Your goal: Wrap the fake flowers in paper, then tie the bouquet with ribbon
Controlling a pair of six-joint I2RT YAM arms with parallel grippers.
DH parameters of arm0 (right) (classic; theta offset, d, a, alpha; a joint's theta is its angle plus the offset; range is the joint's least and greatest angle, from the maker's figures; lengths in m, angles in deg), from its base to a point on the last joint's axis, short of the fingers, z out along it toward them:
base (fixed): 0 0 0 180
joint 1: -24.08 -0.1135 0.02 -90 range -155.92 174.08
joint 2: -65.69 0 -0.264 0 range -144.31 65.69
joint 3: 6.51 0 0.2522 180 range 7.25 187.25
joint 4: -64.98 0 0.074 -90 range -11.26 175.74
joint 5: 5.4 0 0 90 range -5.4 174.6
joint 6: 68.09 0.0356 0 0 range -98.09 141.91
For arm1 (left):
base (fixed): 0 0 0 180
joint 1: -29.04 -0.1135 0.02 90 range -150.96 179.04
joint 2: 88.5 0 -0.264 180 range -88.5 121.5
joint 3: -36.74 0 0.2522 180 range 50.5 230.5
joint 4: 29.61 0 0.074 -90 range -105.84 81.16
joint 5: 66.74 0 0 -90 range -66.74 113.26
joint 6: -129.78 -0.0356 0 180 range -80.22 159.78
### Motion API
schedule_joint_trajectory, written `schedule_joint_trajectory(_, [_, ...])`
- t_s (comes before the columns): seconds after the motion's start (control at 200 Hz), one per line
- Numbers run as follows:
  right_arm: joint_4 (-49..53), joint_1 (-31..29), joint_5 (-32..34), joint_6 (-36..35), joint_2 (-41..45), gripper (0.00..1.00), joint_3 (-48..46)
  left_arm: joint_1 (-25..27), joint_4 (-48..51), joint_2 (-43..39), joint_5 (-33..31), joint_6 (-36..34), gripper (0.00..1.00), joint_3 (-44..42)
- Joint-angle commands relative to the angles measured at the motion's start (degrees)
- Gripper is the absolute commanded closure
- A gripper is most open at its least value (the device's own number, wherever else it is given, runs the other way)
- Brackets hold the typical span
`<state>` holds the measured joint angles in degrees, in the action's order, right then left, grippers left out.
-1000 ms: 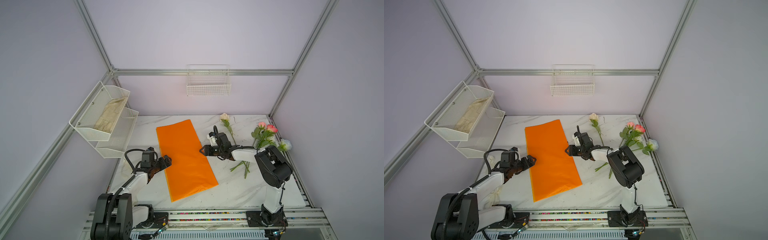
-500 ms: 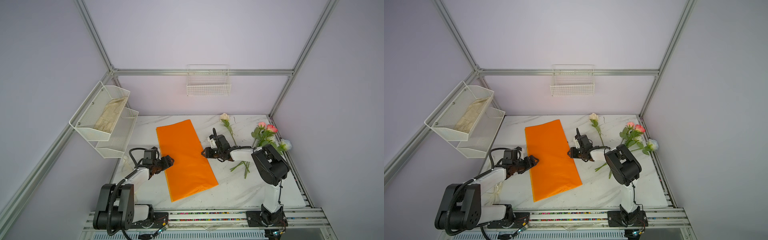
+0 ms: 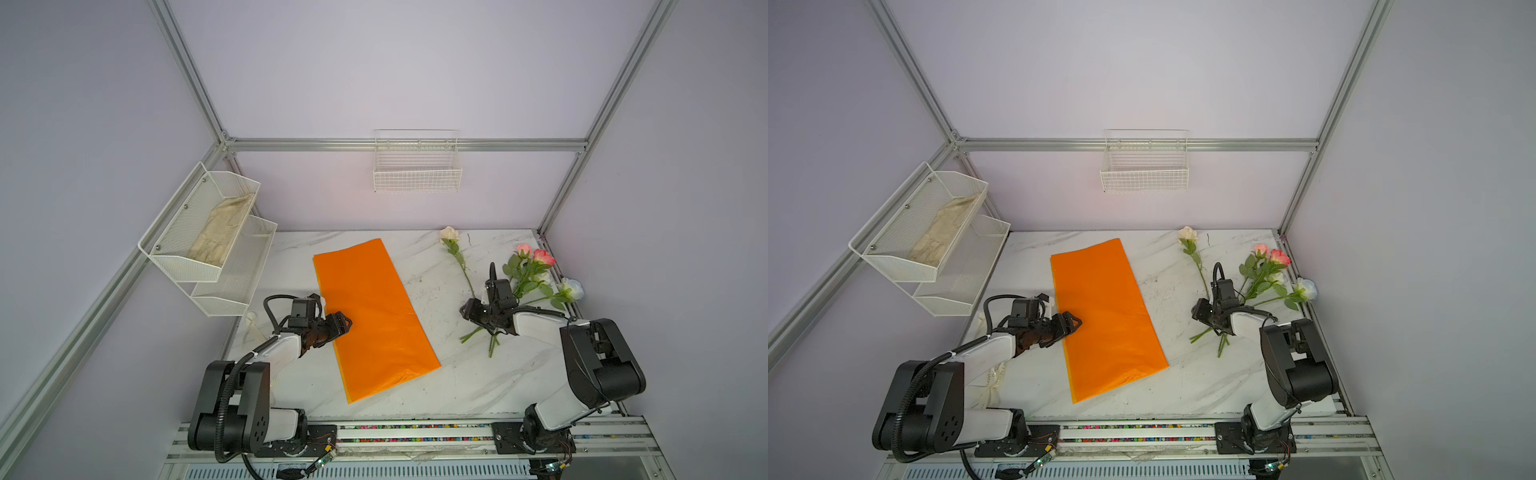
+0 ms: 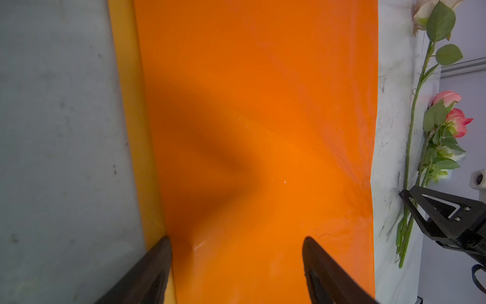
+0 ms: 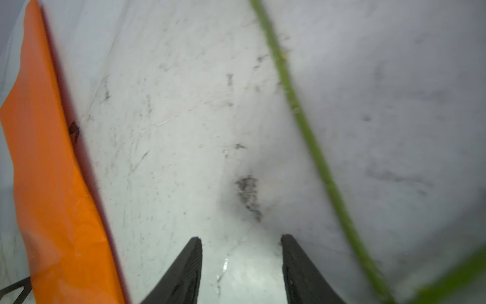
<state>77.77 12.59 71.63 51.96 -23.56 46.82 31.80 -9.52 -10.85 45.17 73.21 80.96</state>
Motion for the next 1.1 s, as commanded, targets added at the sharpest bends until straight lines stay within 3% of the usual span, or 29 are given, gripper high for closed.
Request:
schedule_joint_trajectory(0.0, [7.2,3.6,5.7,0.8,2.6,0.48,-1.9,0.5,-0.4,-0.5,1.7,-0.1,0.23,3.2])
schedule_joint_trajectory(0.165, [12.6,6.5,13.2,-0.8,6.2,0.47,-1.0,0.9,-0.1,-1.2,2.1,0.3,0.23,2.8])
schedule_joint_trajectory(0.335, [15.1,7.2,16.0,-1.0,10.2,0.48,1.9,2.1,-0.1,-0.9,2.5,0.5,0.23,2.5])
schedule_joint_trajectory(0.395, [13.2,7.2,12.1,-5.4,12.6,0.48,3.0,2.5,-0.1,-0.7,2.6,0.8,0.23,2.4])
schedule_joint_trajectory(0.5, [2.6,5.9,-9.7,-7.2,13.1,0.45,2.4,3.1,-0.5,-1.0,1.6,1.3,0.22,2.4])
schedule_joint_trajectory(0.565, [-1.7,2.6,-16.3,-5.3,9.3,0.44,3.6,3.1,-0.9,-0.9,1.4,1.8,0.22,2.6])
schedule_joint_trajectory(0.745, [0.4,-9.5,-11.2,-8.4,-1.6,0.44,12.3,3.1,-2.4,0.1,3.0,4.8,0.22,2.9])
schedule_joint_trajectory(0.955, [-5.4,-12.0,-14.4,-7.1,-7.9,0.44,13.0,3.0,-4.2,1.5,4.1,8.5,0.23,2.7])
schedule_joint_trajectory(1.095, [-3.6,-13.2,-12.1,-8.1,-11.9,0.43,14.7,3.0,-6.7,2.3,5.4,11.1,0.24,1.9])
